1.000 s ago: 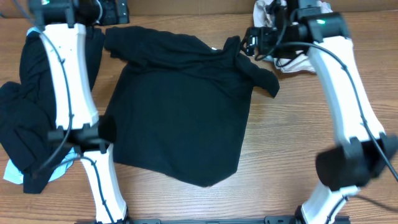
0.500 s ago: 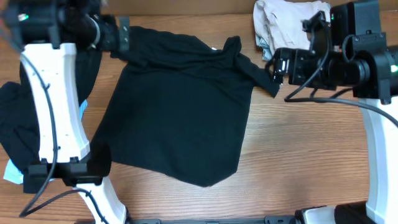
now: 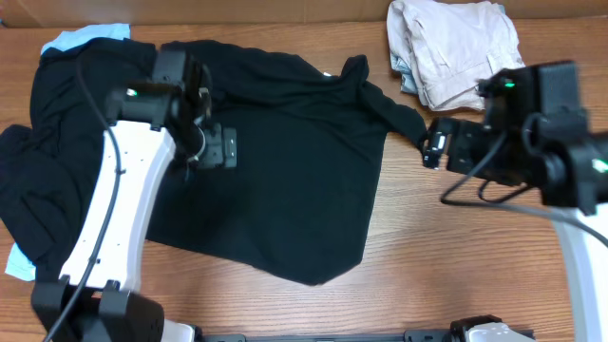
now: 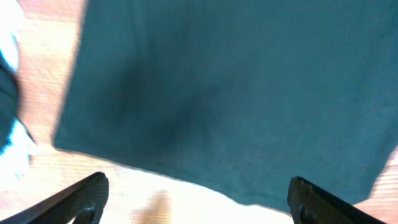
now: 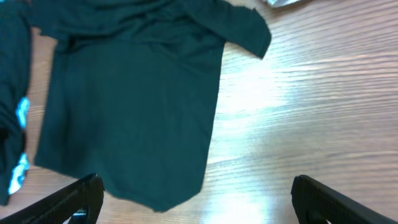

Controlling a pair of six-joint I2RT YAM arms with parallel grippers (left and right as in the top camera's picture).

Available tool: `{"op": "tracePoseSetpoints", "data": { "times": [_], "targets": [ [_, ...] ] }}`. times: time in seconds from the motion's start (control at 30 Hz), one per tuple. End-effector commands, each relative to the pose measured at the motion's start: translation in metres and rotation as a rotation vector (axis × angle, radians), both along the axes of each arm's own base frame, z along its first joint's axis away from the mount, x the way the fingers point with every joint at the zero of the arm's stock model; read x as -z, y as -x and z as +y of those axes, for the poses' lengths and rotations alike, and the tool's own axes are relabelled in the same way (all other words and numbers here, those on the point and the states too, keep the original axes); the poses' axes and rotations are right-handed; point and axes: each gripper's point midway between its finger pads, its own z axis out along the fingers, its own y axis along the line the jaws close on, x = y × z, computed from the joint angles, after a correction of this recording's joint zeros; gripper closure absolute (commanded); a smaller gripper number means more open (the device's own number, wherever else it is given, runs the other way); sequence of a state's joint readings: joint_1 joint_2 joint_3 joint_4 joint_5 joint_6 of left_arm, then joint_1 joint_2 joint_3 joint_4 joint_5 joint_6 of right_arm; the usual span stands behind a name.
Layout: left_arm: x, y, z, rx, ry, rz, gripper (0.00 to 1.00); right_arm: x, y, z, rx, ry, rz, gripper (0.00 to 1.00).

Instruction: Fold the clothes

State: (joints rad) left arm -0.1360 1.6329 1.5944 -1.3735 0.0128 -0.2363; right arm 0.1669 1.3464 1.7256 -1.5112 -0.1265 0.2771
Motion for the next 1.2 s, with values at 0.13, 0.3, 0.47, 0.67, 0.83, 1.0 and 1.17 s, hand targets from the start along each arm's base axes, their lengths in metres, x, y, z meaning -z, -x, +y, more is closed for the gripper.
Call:
{"op": "tracePoseSetpoints", "data": {
  "times": [0.13, 0.3, 0.47, 0.67, 0.83, 1.0, 1.17],
  "targets": [
    [0.104, 0.016, 0.001, -0.057, 0.011, 0.080, 0.08, 0.035, -0.034, 0.026, -0.052, -0.025, -0.052, 0.00],
    [0.138, 0.016, 0.001, -0.056, 0.015, 0.045, 0.02, 0.038, -0.045, 0.039, -0.082, -0.031, -0.074, 0.00],
    [0.169, 0.025, 0.002, -0.043, 0.016, 0.037, 0.00, 0.047, -0.049, 0.043, -0.089, -0.025, -0.047, 0.00],
    [0.184, 0.022, -0.005, 0.079, 0.041, -0.018, 0.00, 0.053, -0.053, 0.044, -0.089, -0.022, -0.034, 0.00],
    [0.193, 0.022, -0.008, 0.133, 0.049, -0.050, 0.00, 0.053, -0.054, 0.044, -0.089, -0.023, -0.037, 0.00],
    [0.201, 0.024, -0.007, 0.162, 0.042, -0.070, 0.00, 0.055, -0.053, 0.044, -0.089, -0.021, -0.032, 0.00],
    [0.205, 0.024, 0.019, 0.131, -0.091, -0.075, 0.00, 0.055, -0.053, 0.044, -0.089, -0.020, -0.028, 0.00]
  ]
}}
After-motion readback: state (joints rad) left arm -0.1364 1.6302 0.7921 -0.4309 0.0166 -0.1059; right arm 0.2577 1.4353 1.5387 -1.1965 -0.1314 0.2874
